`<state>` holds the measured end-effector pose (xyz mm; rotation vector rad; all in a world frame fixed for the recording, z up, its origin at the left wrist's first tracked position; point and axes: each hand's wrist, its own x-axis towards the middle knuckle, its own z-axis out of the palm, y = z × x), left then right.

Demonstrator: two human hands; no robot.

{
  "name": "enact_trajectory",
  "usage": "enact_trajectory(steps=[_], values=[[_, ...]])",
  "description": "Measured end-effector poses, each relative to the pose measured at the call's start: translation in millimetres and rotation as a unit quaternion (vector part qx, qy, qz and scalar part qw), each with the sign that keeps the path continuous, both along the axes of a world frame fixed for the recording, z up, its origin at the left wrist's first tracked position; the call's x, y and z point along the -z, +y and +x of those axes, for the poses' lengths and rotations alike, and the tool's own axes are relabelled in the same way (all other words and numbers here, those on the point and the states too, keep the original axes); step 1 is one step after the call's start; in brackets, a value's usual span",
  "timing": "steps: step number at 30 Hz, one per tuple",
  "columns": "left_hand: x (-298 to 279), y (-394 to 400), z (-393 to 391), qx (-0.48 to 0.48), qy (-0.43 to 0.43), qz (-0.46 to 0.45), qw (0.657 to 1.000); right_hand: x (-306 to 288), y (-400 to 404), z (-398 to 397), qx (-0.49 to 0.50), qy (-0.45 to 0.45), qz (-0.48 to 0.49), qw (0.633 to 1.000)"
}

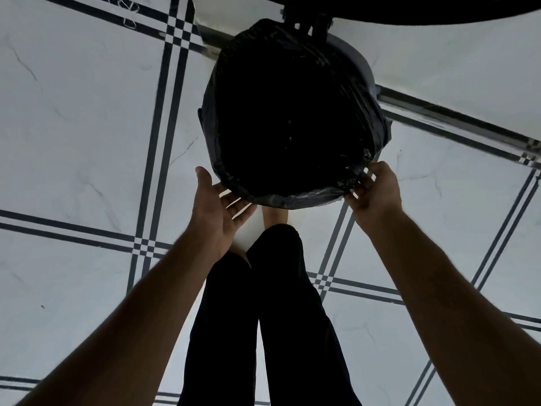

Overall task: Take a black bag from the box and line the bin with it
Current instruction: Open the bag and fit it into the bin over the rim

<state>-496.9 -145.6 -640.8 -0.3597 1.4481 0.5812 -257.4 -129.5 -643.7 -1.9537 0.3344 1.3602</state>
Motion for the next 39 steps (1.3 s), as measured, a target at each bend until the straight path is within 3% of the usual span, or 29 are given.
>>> enact_trajectory(steps=[3,5,8,10,12,14,16,18,21,23,27,30,35,37,39], values=[[3.7,0.2,-7.7,0.011,-0.024,-0.009,1.0,-9.6,-0.5,6.9,-0.045,0.028,0.022,0.998],[5.2,2.3,-12.8,0.035,-0.008,-0.014,0.999,-8.6,-1.6,8.7,-0.153,-0.076,-0.016,0.985],[2.7,13.9,-12.9,0.068,0.116,-0.018,0.991,-8.2,1.4,8.9,-0.246,-0.315,-0.008,0.916],[-0.3,28.3,-9.4,0.071,0.216,0.028,0.973,-10.1,8.5,7.6,-0.268,-0.361,0.052,0.892],[-3.7,42.1,-6.0,0.127,0.323,0.113,0.931,-7.9,18.0,4.0,-0.296,-0.355,0.09,0.882],[-8.1,51.1,-2.5,0.24,0.43,0.179,0.851,-5.2,29.8,1.3,-0.349,-0.389,0.082,0.848],[-17.2,62.0,3.9,0.312,0.479,0.252,0.781,-1.6,41.8,4.6,-0.359,-0.422,0.043,0.831],[-23.4,74.9,12.6,0.373,0.462,0.326,0.736,1.7,53.9,10.8,-0.335,-0.424,-0.013,0.841],[-20.9,97.1,27.1,0.451,0.447,0.368,0.679,9.7,68.0,20.9,-0.329,-0.421,-0.047,0.844],[-13.8,110.3,32.5,0.49,0.444,0.371,0.652,13.6,79.1,24.4,-0.309,-0.415,-0.039,0.855],[-4.3,128.1,37.8,0.536,0.481,0.365,0.589,13.8,104.1,25.1,-0.241,-0.317,0.038,0.917],[0.6,135.3,40.9,0.554,0.479,0.384,0.561,5.6,114.8,23.9,-0.284,-0.278,0.076,0.914],[15.7,146.6,30.4,0.581,0.473,0.431,0.503,3.2,116.9,9.9,-0.369,-0.346,0.186,0.843],[16.4,149.0,29.2,0.588,0.463,0.44,0.496,10.0,110.9,4.8,-0.436,-0.378,0.227,0.784],[16.6,152.1,27.3,0.582,0.454,0.44,0.512,18.9,107.4,4.4,-0.488,-0.409,0.238,0.734]])
